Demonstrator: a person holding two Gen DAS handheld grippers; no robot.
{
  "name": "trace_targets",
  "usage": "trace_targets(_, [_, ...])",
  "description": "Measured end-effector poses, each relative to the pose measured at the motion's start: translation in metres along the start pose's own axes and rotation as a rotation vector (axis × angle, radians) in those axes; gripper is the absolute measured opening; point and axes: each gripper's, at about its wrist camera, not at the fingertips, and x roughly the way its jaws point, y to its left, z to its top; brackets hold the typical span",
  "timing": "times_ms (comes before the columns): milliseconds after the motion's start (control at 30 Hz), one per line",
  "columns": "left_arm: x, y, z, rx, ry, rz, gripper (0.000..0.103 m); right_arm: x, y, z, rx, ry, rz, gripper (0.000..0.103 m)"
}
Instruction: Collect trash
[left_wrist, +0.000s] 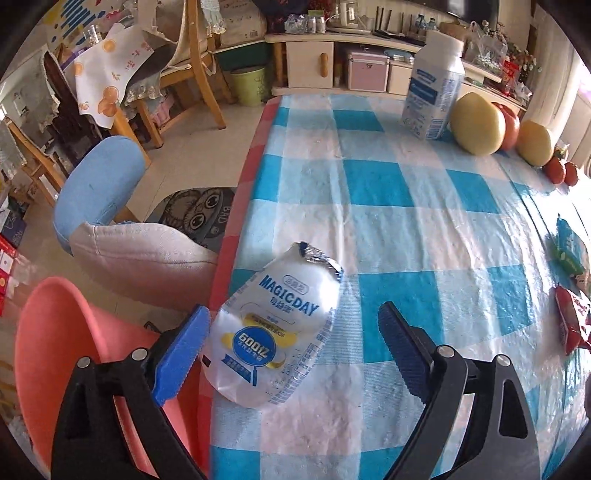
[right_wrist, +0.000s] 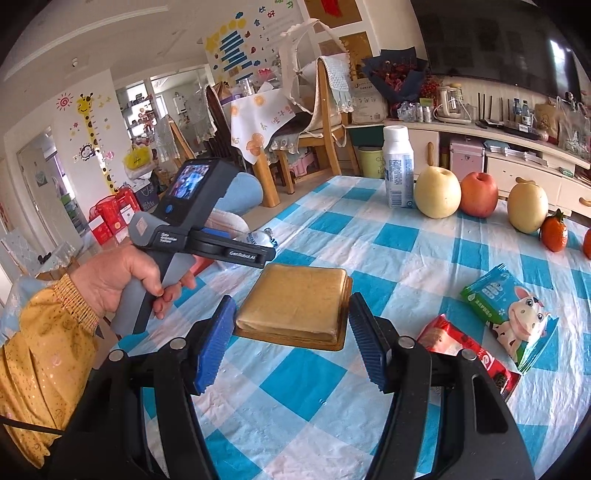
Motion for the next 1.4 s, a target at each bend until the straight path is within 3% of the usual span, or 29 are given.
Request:
trace_targets(67, [-0.005, -0.011, -0.002, -0.014, 0.002, -0.171, 0.091, -0.002, -0.004, 0.001, 0.008, -0.005, -0.006, 0.064])
trace_targets(167, [-0.009, -0.032, -0.005, 0.059, -0.005, -0.108, 0.091, -0.001, -0.008, 0.001, 0.01, -0.007, -0.013, 0.064])
trace_targets(233, [-0.013, -0.034, -0.006, 0.053, -0.018, -0.113, 0.091, -0.001, -0.009, 0.001, 0.008, -0.007, -0.014, 0.064])
trace_targets(367, [-0.013, -0.024, -0.01, 0.04, -0.025, -0.011, 0.091, -0.001, -0.011, 0.0, 0.006, -0.003, -0.013, 0.064])
trace_targets(500, [-0.001, -0.006, -0.01, 0.011, -0.008, 0.029, 0.09, 0.0, -0.011, 0.0, 0.006, 0.002, -0.008, 0.064])
trace_targets(567, [0.005, -0.003, -0.01, -0.001, 0.005, 0.033, 0.079, 0.0, -0.01, 0.0, 0.003, 0.003, -0.007, 0.064])
trace_targets(667, [0.005, -0.002, -0.009, -0.027, -0.004, -0.024, 0.062, 0.0, -0.008, -0.001, -0.001, 0.005, -0.006, 0.064])
trace_targets(900, [0.001, -0.015, -0.014, -0.04, -0.031, 0.003, 0.062, 0.0, -0.006, -0.002, -0.006, 0.007, -0.011, 0.064])
trace_targets(1133, [-0.035, -0.014, -0.025, -0.11, -0.112, -0.026, 0.062, 0.004, 0.002, -0.004, -0.029, 0.012, -0.011, 0.064])
trace_targets(1233, [-0.058, -0.004, -0.033, -0.158, -0.161, -0.03, 0.062, 0.006, 0.01, -0.003, -0.043, 0.01, -0.009, 0.064])
trace_targets(1400, [-0.098, 0.039, -0.051, -0.283, -0.236, 0.026, 0.062, 0.009, 0.032, 0.007, -0.071, -0.003, 0.002, 0.064])
